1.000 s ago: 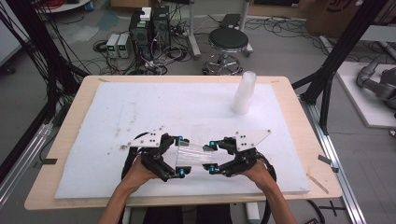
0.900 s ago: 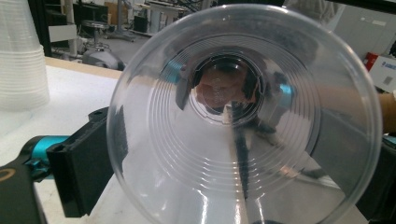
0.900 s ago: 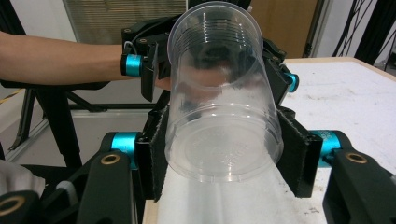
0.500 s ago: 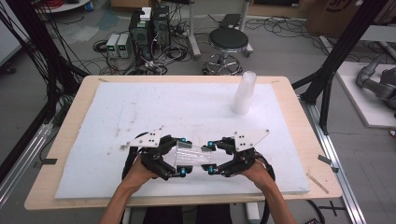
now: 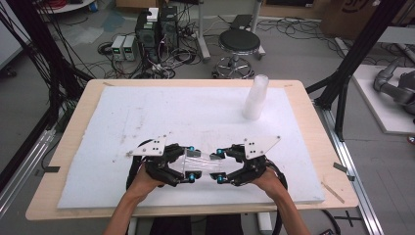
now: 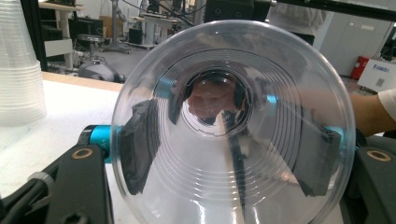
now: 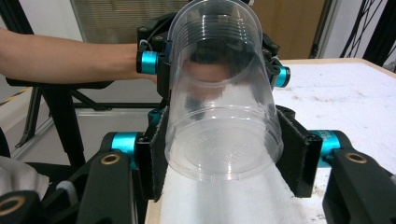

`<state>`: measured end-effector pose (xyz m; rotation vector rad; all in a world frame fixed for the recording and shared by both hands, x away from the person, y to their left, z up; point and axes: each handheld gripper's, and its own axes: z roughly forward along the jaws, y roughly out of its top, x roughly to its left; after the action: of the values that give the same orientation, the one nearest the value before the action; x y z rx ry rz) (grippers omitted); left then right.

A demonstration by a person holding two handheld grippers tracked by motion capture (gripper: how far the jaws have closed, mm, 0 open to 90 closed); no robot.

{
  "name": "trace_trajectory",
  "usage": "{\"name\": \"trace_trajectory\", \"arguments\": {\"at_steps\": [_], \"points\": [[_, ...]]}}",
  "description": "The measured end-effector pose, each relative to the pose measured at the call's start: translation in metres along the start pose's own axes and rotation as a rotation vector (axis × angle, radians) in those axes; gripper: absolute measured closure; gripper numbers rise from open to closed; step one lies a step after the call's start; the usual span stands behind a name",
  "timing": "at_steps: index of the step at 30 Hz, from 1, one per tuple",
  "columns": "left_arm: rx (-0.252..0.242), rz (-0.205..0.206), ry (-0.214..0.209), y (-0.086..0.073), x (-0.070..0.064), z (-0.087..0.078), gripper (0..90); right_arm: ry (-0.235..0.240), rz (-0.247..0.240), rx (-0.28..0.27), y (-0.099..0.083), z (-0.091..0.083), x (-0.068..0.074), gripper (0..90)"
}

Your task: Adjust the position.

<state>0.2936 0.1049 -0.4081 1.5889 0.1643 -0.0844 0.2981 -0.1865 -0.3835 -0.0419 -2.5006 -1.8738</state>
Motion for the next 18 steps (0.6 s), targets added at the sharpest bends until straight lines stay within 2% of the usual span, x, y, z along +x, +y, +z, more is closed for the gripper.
{"name": "trace_trajectory", "arguments": {"at_steps": [3,4,5,6,7,8,9,10,11,14,18], "points": [[0.008,0.0,-0.001,0.0,0.0,0.0,32.4,0.001,0.001,0.014,0.0,0.0,0.0,41.1],[0.007,-0.003,-0.001,0.0,-0.001,0.0,32.4,-0.008,0.004,0.019,0.0,0.001,0.0,36.6],[0.008,0.0,0.0,0.0,-0.001,0.0,32.4,-0.01,0.013,0.021,0.0,0.002,0.001,24.5],[0.01,0.002,0.001,0.0,-0.001,0.0,32.4,-0.004,0.025,0.032,0.001,0.003,0.003,18.5],[0.008,0.002,0.001,0.0,-0.001,0.0,32.4,-0.04,0.012,0.037,0.001,0.004,0.003,18.3],[0.008,0.005,0.004,0.0,0.0,-0.001,32.4,0.005,0.021,0.052,0.001,0.005,0.004,17.6],[0.007,0.004,0.005,0.0,0.0,-0.001,32.4,-0.046,0.018,0.046,0.001,0.005,0.004,15.2],[0.008,0.004,0.005,0.0,0.0,-0.002,32.4,-0.046,0.018,0.046,0.001,0.005,0.004,15.2],[0.008,0.006,0.009,0.001,0.0,-0.002,32.4,-0.026,0.024,0.051,0.002,0.005,0.004,15.2],[0.018,0.006,0.017,0.002,-0.001,-0.005,32.3,-0.048,0.022,0.059,0.001,0.005,0.005,15.2],[0.085,0.019,0.043,0.01,0.001,-0.011,32.2,-0.093,0.045,0.069,-0.002,0.002,0.007,15.1]]}}
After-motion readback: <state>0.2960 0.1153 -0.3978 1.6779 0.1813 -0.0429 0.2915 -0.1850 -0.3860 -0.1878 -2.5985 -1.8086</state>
